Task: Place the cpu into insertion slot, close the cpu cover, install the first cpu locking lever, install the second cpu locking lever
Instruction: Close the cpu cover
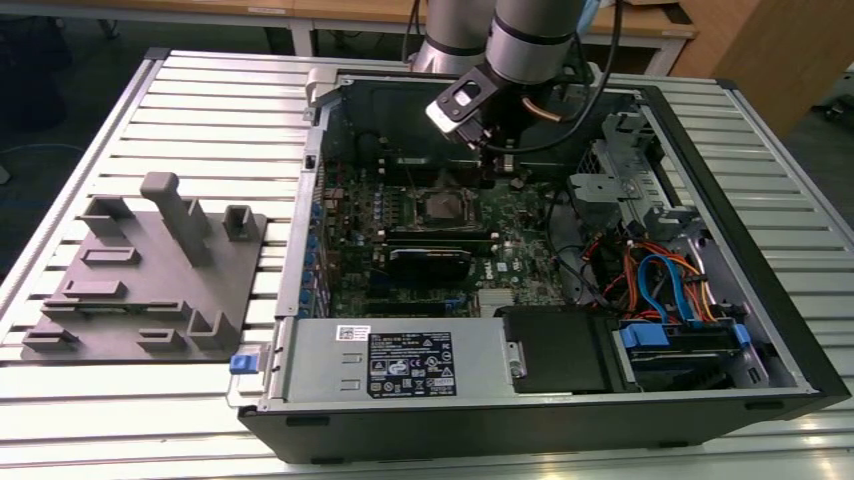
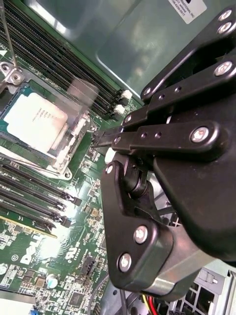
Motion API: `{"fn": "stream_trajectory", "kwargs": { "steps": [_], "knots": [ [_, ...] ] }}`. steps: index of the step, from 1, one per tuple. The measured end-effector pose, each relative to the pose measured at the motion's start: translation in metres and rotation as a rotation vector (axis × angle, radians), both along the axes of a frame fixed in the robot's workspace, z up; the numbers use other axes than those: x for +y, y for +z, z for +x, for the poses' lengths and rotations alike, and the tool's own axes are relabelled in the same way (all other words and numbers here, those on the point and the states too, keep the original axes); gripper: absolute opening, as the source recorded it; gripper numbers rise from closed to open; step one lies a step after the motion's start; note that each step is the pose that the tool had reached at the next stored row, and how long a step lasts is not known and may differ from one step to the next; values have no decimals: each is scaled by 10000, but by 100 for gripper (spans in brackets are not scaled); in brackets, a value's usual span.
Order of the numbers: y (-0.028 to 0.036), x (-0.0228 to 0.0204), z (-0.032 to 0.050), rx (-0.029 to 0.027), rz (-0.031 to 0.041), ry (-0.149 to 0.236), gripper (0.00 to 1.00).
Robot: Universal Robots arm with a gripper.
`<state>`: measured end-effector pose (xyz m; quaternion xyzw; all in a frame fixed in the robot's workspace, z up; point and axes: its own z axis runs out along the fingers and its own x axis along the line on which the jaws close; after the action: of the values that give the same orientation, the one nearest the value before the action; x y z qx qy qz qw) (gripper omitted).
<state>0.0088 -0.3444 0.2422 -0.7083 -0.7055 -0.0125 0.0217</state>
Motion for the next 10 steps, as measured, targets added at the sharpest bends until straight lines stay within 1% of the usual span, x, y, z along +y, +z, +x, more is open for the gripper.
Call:
{"fn": "stream_trajectory", "kwargs": {
  "steps": [5, 10],
  "knots": [
    [-5, 0, -18, -1, 4, 0, 11],
    [-40, 0, -74, 0, 12, 1, 11]
  ]
}}
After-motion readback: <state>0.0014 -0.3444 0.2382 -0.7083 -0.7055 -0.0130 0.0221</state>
